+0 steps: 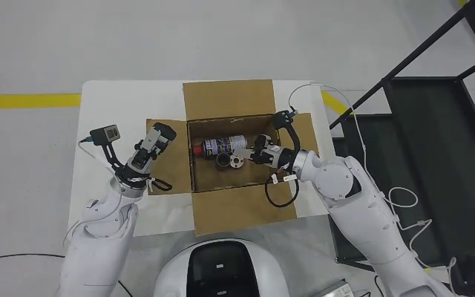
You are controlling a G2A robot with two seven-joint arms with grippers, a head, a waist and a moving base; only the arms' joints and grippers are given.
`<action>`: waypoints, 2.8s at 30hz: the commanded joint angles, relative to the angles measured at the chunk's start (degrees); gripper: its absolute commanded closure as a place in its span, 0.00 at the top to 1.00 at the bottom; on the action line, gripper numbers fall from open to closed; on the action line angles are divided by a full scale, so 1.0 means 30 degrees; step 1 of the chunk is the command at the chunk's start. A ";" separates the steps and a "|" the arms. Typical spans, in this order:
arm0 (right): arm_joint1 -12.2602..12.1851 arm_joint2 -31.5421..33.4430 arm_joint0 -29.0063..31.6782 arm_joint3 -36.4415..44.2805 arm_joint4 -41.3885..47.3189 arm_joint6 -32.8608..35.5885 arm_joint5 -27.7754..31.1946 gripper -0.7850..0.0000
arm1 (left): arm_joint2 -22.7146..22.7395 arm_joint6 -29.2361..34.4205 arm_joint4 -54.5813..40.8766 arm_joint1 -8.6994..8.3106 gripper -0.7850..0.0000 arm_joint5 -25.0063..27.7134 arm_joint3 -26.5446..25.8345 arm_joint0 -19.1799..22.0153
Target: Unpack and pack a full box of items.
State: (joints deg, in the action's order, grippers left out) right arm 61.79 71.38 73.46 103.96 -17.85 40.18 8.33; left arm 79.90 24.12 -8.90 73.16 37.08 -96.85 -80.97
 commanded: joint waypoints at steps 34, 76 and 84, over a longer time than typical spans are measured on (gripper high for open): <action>0.0761 -0.4981 -0.4503 -0.4229 -0.6975 -0.0364 0.3021 1.00 | 0.2485 -0.4511 0.0946 -0.0098 1.00 -0.1201 0.1098 -0.1498; 0.3677 -1.1425 -1.0753 -1.1013 -0.8125 0.3805 0.0253 1.00 | 0.3033 -0.5813 0.0725 -0.0064 1.00 -0.0940 0.0711 -0.2202; 0.4296 -1.2094 -1.1252 -1.2497 -0.8138 0.3676 0.0246 0.86 | 0.3033 -0.5813 0.0725 -0.0064 1.00 -0.0940 0.0711 -0.2202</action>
State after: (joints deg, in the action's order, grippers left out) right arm 74.51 35.29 39.77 66.93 -42.24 51.35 9.05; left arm 89.00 6.69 -6.72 72.96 34.26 -94.72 -87.57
